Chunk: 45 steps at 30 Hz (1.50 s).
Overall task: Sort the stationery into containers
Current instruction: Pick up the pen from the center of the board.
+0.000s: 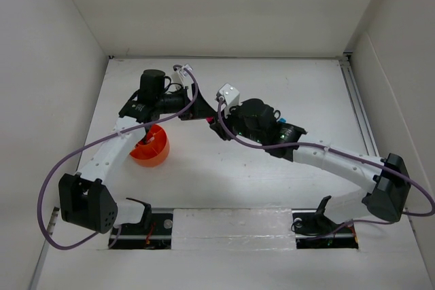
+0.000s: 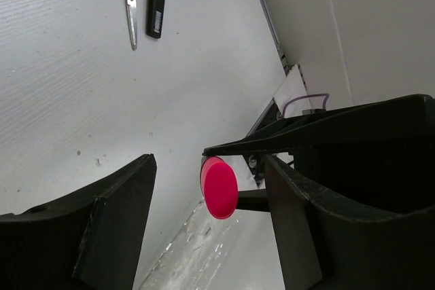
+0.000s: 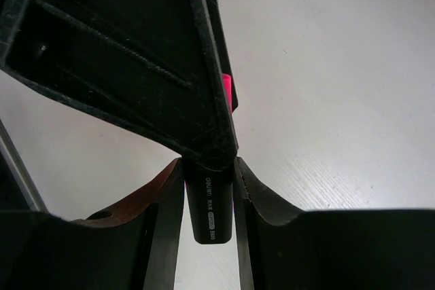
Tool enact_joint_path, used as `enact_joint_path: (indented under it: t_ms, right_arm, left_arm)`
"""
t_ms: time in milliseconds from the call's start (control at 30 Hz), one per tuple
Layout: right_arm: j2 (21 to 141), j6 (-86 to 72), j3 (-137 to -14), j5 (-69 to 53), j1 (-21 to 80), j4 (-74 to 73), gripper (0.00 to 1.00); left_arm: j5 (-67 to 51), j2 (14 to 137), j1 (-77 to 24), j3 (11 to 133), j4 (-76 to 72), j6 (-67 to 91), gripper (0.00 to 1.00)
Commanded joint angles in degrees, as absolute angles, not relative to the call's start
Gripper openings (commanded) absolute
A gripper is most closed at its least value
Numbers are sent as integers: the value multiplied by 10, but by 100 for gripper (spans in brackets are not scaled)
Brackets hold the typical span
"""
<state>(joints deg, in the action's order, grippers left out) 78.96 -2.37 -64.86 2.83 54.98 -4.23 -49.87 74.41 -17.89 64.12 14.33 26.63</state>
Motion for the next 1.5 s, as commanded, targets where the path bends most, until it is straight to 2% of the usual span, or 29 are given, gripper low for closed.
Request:
enact_joint_path:
  t_ms: [0,167,267,400,533,800,900,1033,1400,1433,1467]
  right_arm:
    - [791,-24,-680,56,555,-7,0]
    - [791,-24,-680,72,555,-2,0]
    - [791,-24,-685,67,555,-2,0]
    - [796,-24,-686,72,555,-2,0]
    - [796,-24,-686,58,555,-2,0]
    - [802,-18,-686,58,571,4,0]
    - [808,-18,-686,58,571,4,0]
    - [813,-18,-686,58,571,4,0]
    - [824,-24,-691,77,571,4,0]
    - [824,-24,-691,77,571,4,5]
    - [830,-24,-691,77,571,4,21]
  left_arm:
    - [-519,742,-177,635,120,263,60]
    - [-519,747,-177,635,120,263,52]
    - [-519,747,-177,635,126,263,52]
    - [-519,747,-177,635,126,263,43]
    - [-519,747,-177,635,126,263,42]
    - [-509,747,-177,641,131,263,30]
    - [-496,747,-177,647,136,258,21]
    - [-468,747,-177,652,147,258,0]
    - [-462,752,-171,652,153,258,0]
    - [-453,752,-166,652,153,258,0]
    - [-445,746,-166,652,153,258,0]
